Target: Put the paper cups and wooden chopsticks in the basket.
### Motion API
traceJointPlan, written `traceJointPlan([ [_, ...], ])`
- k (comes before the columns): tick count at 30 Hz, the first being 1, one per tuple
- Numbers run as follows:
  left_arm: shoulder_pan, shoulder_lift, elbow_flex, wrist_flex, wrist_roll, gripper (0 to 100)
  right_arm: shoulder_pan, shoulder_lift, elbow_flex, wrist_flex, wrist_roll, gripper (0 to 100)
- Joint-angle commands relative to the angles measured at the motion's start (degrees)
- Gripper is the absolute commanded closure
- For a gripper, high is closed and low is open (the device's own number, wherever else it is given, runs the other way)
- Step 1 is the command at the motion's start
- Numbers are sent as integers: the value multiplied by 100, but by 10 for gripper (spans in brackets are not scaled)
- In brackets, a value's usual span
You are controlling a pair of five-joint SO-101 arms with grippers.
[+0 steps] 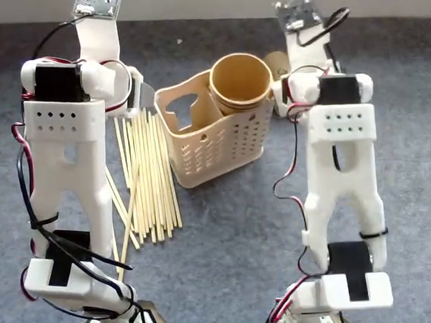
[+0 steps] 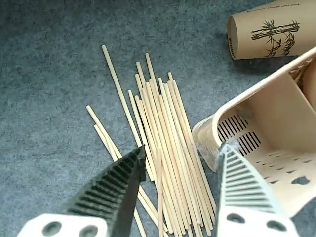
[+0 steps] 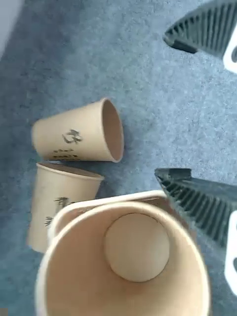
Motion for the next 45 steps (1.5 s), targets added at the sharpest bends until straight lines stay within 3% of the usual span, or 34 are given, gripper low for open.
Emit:
traceJointPlan([
  [1,66,110,233,-70,35,748,84,-593,-295,127,-44,641],
  [9,312,892,22,-44,44,748,699,-637,92,-4,-44,641],
  [15,224,374,-1130,53,343,748,1209,-637,1121,-796,-35,641],
  [18,426,136,-1103,79,404,748,1376,-637,1622,-1235,-35,641],
  [25,646,119,541,70,492,748,1516,-655,2255,-1622,-35,641],
  [33,673,127,2237,-1248,510,752,1525,-646,2281,-1622,-35,641],
  [35,673,136,2422,-1574,475,789,1525,-646,2290,-1622,-35,641],
  [39,778,127,2475,-1829,-369,989,1534,-637,2290,-1622,-26,641],
  [41,857,119,2396,-1785,-360,986,1534,-637,2290,-1622,-26,641],
  [45,1042,127,1666,-897,-360,995,1534,-637,2299,-1754,-26,641],
])
